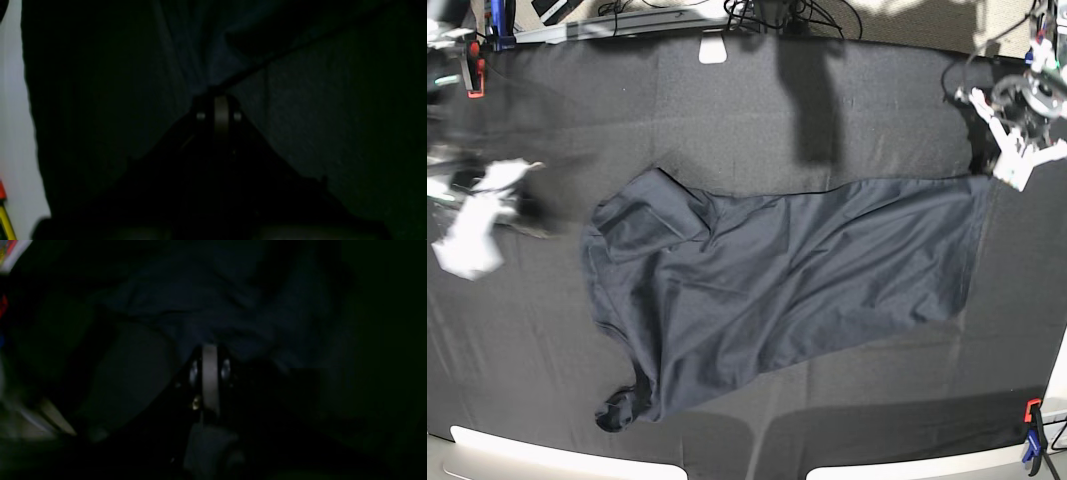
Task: Layout the t-shirt on the table in an organized manner, then fold the t-shirt properly
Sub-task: 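Fling the shirt with both grippers to spread it flat, then grasp the shirt's hem corners with both grippers and lift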
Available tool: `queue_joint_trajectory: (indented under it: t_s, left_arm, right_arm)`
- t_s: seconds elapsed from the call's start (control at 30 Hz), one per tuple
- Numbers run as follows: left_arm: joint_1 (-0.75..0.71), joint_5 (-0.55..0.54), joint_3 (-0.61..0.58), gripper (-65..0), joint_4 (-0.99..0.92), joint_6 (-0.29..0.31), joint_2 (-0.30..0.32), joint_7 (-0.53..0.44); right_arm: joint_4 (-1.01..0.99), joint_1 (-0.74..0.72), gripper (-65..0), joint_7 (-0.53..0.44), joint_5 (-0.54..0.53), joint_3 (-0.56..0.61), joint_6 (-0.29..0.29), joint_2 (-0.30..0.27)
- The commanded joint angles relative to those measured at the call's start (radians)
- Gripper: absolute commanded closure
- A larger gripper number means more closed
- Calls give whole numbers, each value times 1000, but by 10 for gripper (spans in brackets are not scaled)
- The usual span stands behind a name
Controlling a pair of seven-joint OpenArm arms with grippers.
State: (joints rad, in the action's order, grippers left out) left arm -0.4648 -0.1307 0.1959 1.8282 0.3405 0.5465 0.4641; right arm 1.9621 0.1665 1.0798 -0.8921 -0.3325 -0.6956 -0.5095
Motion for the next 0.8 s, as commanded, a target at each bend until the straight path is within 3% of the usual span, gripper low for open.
queue_joint_trajectory:
  t_s: [0.0, 0.13, 0.23, 0.3, 0.37, 0.4, 0.5, 0.6, 0.7, 0.77]
  left_arm:
    - [9, -1, 7, 0, 18, -11, 16, -24]
    - [19, -1, 7, 0, 18, -11, 16, -24]
    - [19, -1, 7, 0, 17, -11, 16, -21]
    - [19, -1, 7, 0, 17, -11, 16, -20]
    - [19, -1, 7, 0, 18, -11, 16, -20]
    - [19, -1, 7, 0, 18, -11, 16, -20]
    - [19, -1, 7, 0, 18, -11, 16, -20]
    - [19, -1, 7, 0, 18, -11, 16, -20]
    - [19, -1, 7, 0, 17, -11, 16, -20]
    - [19, -1, 7, 0, 18, -11, 16, -20]
  right_arm:
    - [47, -9, 0, -51, 69, 34, -3, -13]
    - [67, -8, 0, -219, 448, 175, -3, -10]
    - [6, -21, -15, -288, 572, 202, -3, -11]
    - [-48, -55, -143, -296, 599, 201, -3, -11]
    - [-114, -105, -261, -296, 599, 200, -3, -11]
    - [-154, -135, -292, -295, 586, 200, 31, -6]
    - [-305, -234, -300, -270, 470, 200, 80, 15]
    - [-454, -343, -299, -126, 334, 200, 82, 60]
    - [-577, -441, -299, 18, 278, 202, 83, 108]
    - [-636, -480, -299, 55, 259, 202, 83, 129]
